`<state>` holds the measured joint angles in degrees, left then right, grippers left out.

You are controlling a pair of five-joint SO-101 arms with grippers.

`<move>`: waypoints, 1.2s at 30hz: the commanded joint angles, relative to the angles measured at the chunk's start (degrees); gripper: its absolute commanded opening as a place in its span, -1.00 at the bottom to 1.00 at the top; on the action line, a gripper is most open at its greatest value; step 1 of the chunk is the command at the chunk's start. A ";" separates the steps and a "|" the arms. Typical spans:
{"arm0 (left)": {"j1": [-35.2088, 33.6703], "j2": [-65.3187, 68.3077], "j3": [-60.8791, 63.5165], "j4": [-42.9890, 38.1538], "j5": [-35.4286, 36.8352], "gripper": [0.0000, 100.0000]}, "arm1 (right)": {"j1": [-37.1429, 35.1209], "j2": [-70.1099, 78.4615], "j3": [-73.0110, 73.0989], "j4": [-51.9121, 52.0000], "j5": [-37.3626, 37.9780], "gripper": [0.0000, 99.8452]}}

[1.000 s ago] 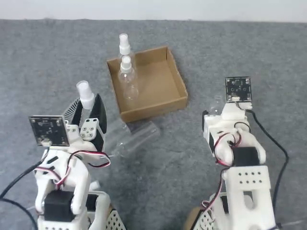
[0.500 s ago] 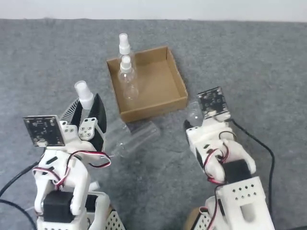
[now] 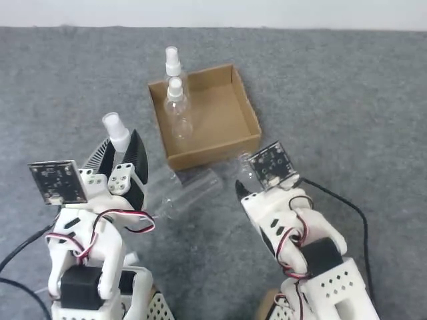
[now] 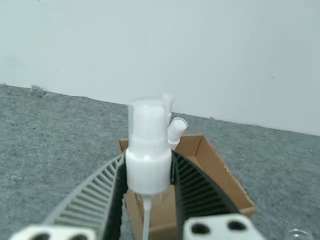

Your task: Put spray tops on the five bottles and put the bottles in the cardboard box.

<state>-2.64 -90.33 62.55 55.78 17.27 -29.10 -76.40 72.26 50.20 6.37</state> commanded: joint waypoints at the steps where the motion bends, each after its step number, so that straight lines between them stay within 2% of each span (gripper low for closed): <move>1: 0.35 -0.70 -3.47 -0.79 0.97 -0.93 | -3.38 -3.56 0.70 -1.01 4.57 -0.80; 9: 0.44 -0.70 -3.74 -1.76 3.78 -0.93 | -11.56 -7.78 3.96 -1.01 5.45 -0.80; 12: 3.43 -0.70 -3.74 -1.76 3.78 -0.93 | -13.32 -9.19 5.01 -1.10 5.45 -0.80; 21: 10.02 -0.70 -4.26 -10.73 3.52 -0.98 | -13.93 -14.20 12.57 -9.63 5.54 -0.80; 29: 10.02 -0.70 -4.88 -10.99 6.33 -0.98 | -14.29 -22.02 17.05 -10.33 5.54 -0.80; 36: 10.02 -0.70 -6.90 -10.99 7.82 -0.98 | -19.03 -27.47 23.91 -15.87 5.63 -0.81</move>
<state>7.12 -90.33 60.44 46.73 23.96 -46.07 -100.92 94.59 38.51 11.03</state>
